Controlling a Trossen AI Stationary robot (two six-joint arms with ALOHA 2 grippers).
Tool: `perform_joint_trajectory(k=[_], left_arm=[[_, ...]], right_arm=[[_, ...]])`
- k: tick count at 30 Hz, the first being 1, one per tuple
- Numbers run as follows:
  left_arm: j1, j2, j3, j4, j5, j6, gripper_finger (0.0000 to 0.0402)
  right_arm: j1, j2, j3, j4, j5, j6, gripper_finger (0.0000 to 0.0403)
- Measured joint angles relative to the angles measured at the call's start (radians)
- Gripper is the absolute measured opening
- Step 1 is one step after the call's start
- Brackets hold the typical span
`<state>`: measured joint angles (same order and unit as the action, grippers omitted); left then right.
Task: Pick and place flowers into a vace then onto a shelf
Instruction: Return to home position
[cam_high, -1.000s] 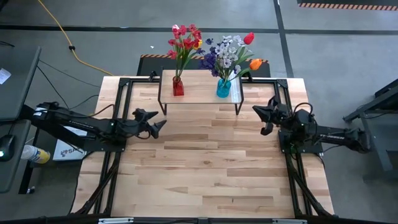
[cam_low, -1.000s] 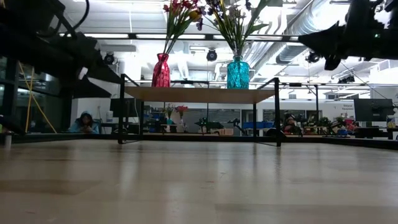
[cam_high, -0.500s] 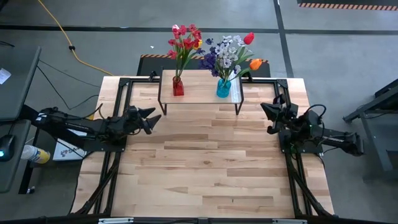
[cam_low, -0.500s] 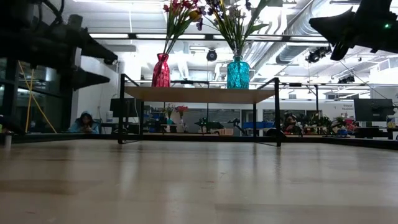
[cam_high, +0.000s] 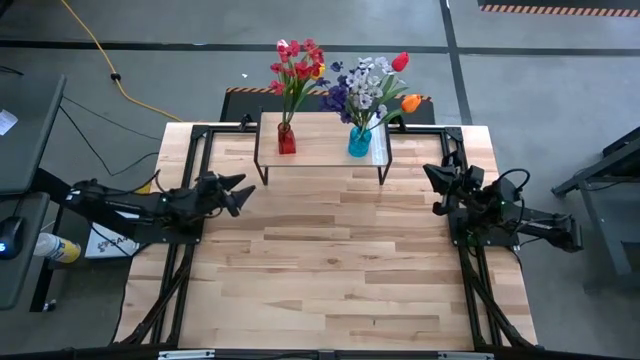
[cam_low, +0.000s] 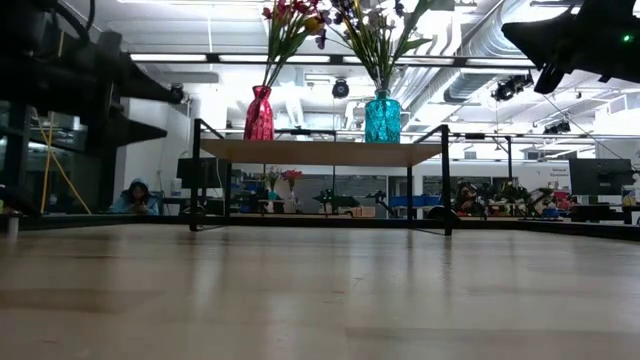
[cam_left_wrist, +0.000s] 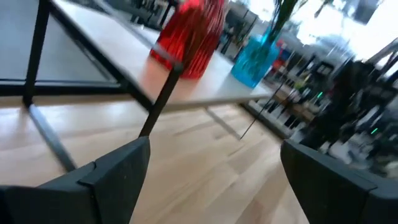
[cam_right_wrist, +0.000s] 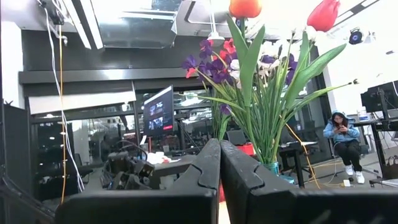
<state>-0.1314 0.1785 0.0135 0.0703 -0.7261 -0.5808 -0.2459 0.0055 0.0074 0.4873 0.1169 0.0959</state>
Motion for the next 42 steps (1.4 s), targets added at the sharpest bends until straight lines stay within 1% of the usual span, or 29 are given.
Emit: perform_joint_trajectory(k=[9,36,42], left_arm=[[0.0,-0.174,-0.002,0.0,0.0,0.0,0.0392],[0.0,-0.168,-0.003,0.0,0.002,0.0,0.0392],[0.0,-0.168,-0.003,-0.001,0.001,0.0,0.0392]], right_arm=[[0.0,-0.001,0.0,0.0,0.0,0.0,0.0007],[-0.002,0.007,0.0,-0.014,0.0,0.0,0.0009],[-0.002,0.007,0.0,-0.014,0.0,0.0,0.0003]])
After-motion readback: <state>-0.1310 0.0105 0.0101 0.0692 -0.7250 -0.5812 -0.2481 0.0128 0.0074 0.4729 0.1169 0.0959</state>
